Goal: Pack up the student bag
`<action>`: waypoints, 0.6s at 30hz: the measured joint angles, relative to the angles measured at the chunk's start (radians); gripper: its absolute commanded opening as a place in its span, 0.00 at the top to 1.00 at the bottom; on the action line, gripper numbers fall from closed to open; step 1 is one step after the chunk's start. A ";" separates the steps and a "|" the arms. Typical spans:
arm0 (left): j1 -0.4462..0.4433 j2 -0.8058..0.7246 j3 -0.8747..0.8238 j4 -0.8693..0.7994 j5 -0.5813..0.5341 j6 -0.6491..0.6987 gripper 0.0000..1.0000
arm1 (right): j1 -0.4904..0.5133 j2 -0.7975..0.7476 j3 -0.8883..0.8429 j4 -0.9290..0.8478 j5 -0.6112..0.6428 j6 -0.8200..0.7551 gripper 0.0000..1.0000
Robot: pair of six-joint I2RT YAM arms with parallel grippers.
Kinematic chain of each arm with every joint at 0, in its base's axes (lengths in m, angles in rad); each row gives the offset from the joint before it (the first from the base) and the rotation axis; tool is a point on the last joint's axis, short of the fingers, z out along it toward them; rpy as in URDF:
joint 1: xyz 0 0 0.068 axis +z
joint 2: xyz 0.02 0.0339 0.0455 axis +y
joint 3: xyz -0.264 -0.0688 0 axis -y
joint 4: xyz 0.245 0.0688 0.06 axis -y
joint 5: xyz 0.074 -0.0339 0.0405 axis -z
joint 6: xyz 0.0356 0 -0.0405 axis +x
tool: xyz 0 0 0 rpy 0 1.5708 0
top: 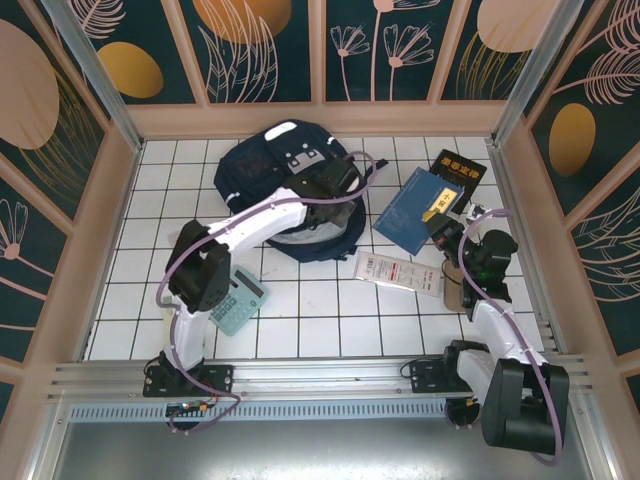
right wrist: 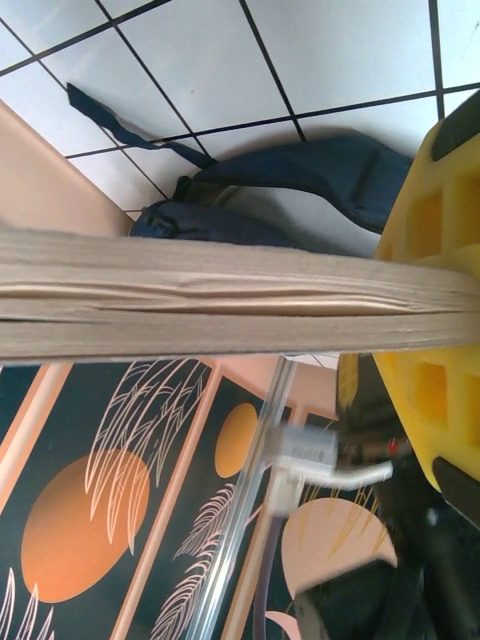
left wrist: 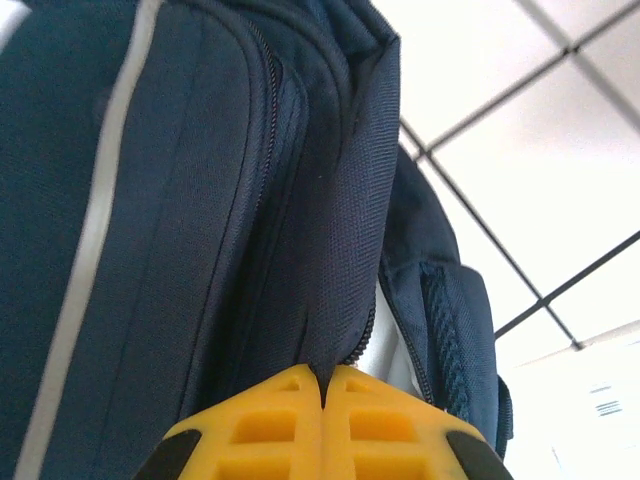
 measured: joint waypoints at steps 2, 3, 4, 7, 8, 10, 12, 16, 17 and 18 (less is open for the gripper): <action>0.000 -0.040 0.010 0.015 -0.025 -0.007 1.00 | 0.025 0.002 -0.002 0.006 0.011 0.010 1.00; 0.000 -0.065 0.014 0.022 -0.040 -0.010 1.00 | 0.051 0.005 -0.002 0.011 0.020 0.015 1.00; 0.002 -0.086 0.016 0.027 -0.051 -0.011 1.00 | 0.080 0.009 -0.002 0.019 0.031 0.018 1.00; 0.008 -0.157 0.022 0.052 -0.082 -0.015 1.00 | 0.187 0.059 -0.002 0.061 0.061 0.031 1.00; 0.011 -0.179 0.023 0.058 -0.089 -0.018 1.00 | 0.219 0.088 -0.001 0.080 0.071 0.040 1.00; 0.014 -0.211 0.024 0.068 -0.092 -0.023 1.00 | 0.283 0.169 0.011 0.123 0.096 0.056 1.00; 0.014 -0.231 0.026 0.071 -0.089 -0.028 1.00 | 0.340 0.254 0.034 0.157 0.125 0.072 1.00; 0.010 -0.238 0.041 0.073 -0.069 -0.045 1.00 | 0.432 0.418 0.098 0.241 0.202 0.114 1.00; 0.008 -0.237 0.050 0.070 -0.064 -0.049 1.00 | 0.454 0.468 0.128 0.264 0.220 0.125 1.00; 0.008 -0.232 0.066 0.063 -0.060 -0.053 1.00 | 0.476 0.525 0.167 0.285 0.238 0.139 1.00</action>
